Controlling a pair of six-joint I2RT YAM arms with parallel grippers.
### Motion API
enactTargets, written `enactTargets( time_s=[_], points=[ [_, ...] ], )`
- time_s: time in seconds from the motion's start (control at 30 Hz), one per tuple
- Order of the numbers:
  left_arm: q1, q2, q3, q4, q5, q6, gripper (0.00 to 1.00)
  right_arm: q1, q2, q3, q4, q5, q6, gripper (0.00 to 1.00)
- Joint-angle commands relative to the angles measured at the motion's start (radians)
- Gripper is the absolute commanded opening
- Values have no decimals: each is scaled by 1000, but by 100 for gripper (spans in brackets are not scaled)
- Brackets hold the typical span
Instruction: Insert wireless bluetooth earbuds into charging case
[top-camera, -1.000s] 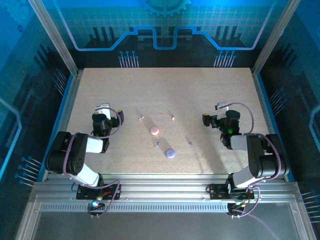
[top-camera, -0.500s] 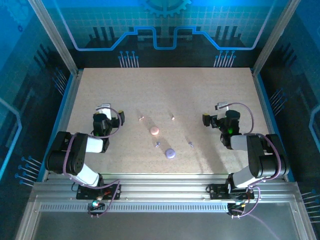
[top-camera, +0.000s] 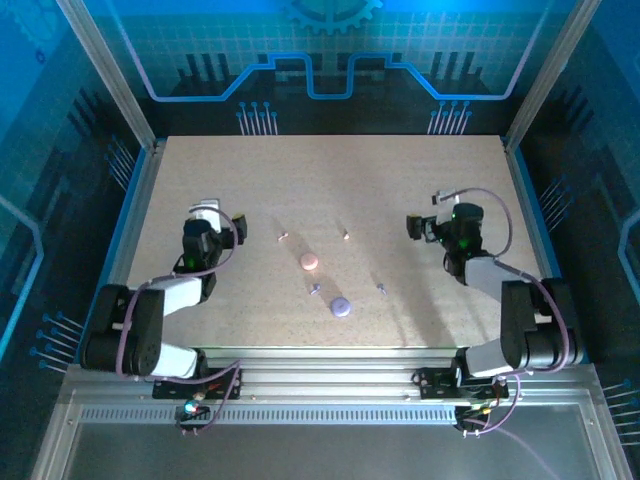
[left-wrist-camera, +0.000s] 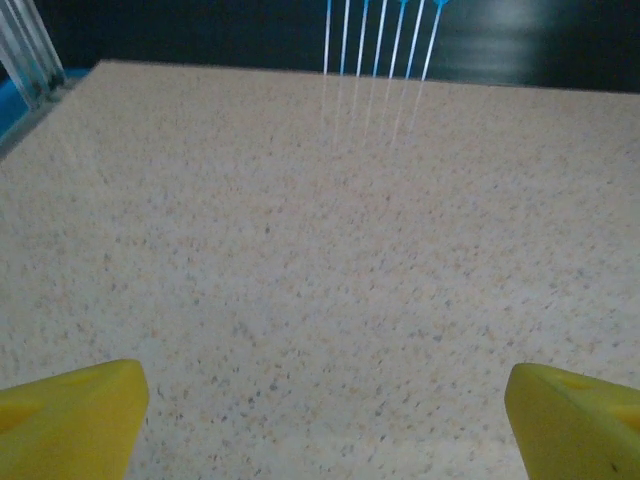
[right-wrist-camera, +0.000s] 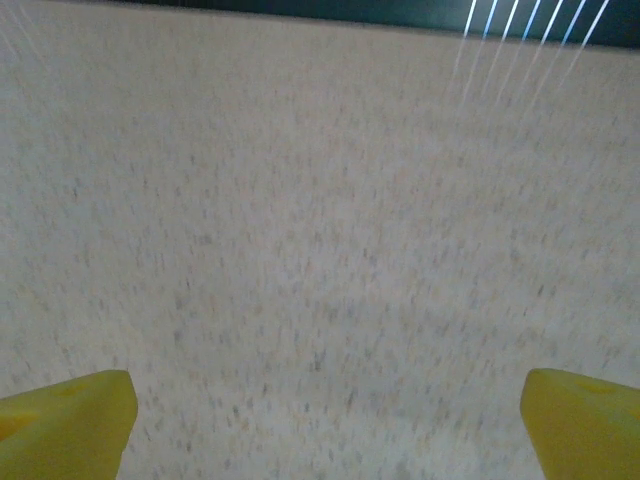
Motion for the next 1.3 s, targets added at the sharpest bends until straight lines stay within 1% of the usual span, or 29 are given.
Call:
enactTargets(
  time_s=[0.0,0.1,0.13,0.2,0.27,0.33,0.4,0.5,0.57,0.6,0.67,0.77,0.93,1.27],
  points=[
    [-55,-113,90,-231,-53,33,92,27,-77,132,-352,-13,31,100],
    [-105,-169,190,-452,-65,2,91,52,-79,287,-666,-45,78,100],
    [-118,-178,230,-533,-76,-13,91,75,-71,349,-762,-20,103,100],
    [-122,-186,300,-685,-53,-56,90,117,-48,439,-930,19,164,100],
    [-122,-184,367,-825,-38,-78,90,163,-25,530,-1095,11,193,100],
    [-123,-183,424,-946,-1,-108,89,226,-10,584,-1210,20,232,100],
    [-122,-184,458,-1040,48,-164,88,297,7,625,-1296,0,256,100],
    [-125,-194,465,-1143,121,-306,83,399,49,686,-1422,-9,281,99],
    [-145,-216,430,-1164,146,-415,81,451,79,703,-1469,-55,341,95],
    [-159,-225,414,-1169,155,-442,80,474,91,706,-1478,-75,373,93],
    [-197,-232,401,-1208,132,-486,80,531,118,708,-1489,-115,442,89],
    [-213,-226,390,-1261,127,-522,80,617,165,734,-1524,-100,522,86],
    [-214,-227,355,-1286,129,-543,81,709,249,760,-1526,-123,625,77],
    [-216,-230,314,-1264,154,-569,81,839,426,839,-1531,-80,659,75]
  ],
)
